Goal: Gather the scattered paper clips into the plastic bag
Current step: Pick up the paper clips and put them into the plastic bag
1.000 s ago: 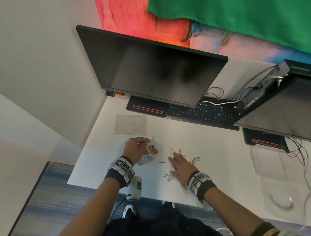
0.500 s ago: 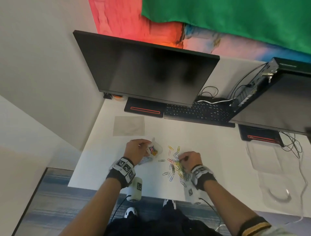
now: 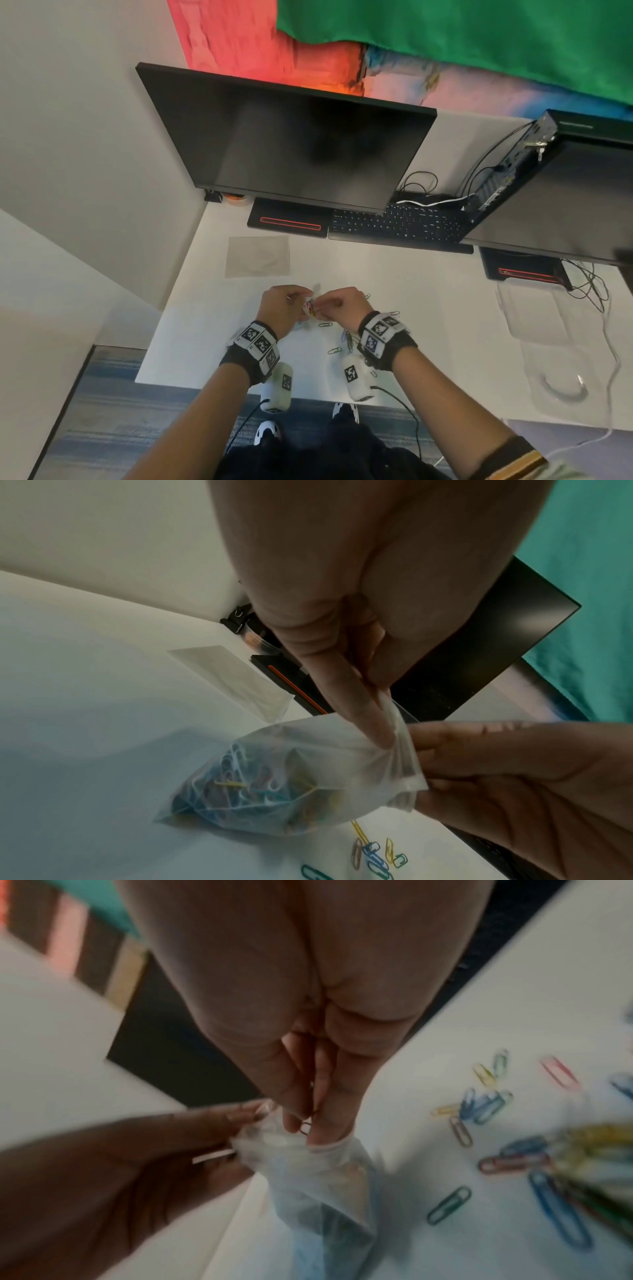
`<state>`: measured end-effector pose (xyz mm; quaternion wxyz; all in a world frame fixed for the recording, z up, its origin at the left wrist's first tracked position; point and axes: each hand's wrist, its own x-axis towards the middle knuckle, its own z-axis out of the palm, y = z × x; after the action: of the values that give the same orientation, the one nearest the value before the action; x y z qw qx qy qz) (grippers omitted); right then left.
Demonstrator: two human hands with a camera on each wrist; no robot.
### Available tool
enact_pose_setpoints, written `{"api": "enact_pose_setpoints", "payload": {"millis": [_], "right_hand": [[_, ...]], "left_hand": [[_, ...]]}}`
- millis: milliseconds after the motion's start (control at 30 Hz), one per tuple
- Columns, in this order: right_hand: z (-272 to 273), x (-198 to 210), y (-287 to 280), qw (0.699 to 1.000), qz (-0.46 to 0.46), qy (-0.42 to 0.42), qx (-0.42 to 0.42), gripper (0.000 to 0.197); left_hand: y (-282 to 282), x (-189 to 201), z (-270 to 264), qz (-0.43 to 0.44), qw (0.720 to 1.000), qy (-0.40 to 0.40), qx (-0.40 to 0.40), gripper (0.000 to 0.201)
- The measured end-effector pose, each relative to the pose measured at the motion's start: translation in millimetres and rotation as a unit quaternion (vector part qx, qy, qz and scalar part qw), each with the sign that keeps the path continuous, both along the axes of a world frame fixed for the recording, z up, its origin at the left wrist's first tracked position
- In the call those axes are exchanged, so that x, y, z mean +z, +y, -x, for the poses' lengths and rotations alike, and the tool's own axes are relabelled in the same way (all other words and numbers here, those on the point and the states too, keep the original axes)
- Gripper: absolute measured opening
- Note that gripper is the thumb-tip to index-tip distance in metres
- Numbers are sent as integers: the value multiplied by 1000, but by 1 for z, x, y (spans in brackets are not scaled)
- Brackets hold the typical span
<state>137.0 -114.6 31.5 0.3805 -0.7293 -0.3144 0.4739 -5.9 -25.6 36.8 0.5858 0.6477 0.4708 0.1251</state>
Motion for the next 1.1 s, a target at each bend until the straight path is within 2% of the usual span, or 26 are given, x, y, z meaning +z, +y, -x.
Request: {"api": "enact_pose_setpoints", "payload": {"millis": [67, 133, 200, 300, 400, 467, 500, 533, 600, 633, 700, 800, 900, 967, 1100], "right_hand": [[4, 3, 4, 989, 10, -130, 68, 27], [5, 6, 6, 971, -6, -201, 126, 26], [3, 12, 6, 958, -15, -240, 156, 24], [-3, 15, -1, 972, -48, -192, 128, 22], [-19, 13, -15, 991, -71, -109, 21, 21], [-43, 2, -29, 986, -20, -167, -1, 26], [-58, -6, -38, 975, 33, -217, 23, 36], [-72, -15, -49, 959, 101, -255, 66, 54], [-90, -32, -70, 926, 220, -268, 147, 97], [-93, -42, -80, 913, 251, -270, 173, 112], [-90, -60, -94, 903, 256, -287, 192, 125], [-71, -79, -99, 925, 193, -283, 162, 117], [-53, -85, -89, 945, 121, -278, 124, 88], [-45, -85, -79, 942, 88, -299, 121, 68], [-33, -82, -62, 912, 47, -379, 153, 29]], "left_hand": [[-1, 0, 0, -3, 1000, 4, -4, 19], [-1, 0, -1, -1, 1000, 4, -4, 19], [-1, 0, -1, 1, 1000, 4, -5, 19], [0, -1, 0, -5, 1000, 4, -8, 19], [4, -2, 0, 0, 1000, -3, -1, 19], [7, -1, 2, 7, 1000, -5, 7, 19], [8, 0, 4, 10, 1000, -6, 10, 19], [10, 0, 5, 11, 1000, -7, 11, 19], [11, 2, 6, 9, 1000, -6, 10, 20], [11, 1, 7, 8, 1000, -6, 8, 20], [12, -1, 7, 2, 1000, -4, 6, 21], [12, -2, 4, -14, 1000, 7, -3, 21], [11, 1, 2, -9, 1000, 4, -7, 20], [13, 0, 3, -20, 1000, 11, -13, 21], [16, -3, 7, -21, 1000, 16, -13, 23]]}}
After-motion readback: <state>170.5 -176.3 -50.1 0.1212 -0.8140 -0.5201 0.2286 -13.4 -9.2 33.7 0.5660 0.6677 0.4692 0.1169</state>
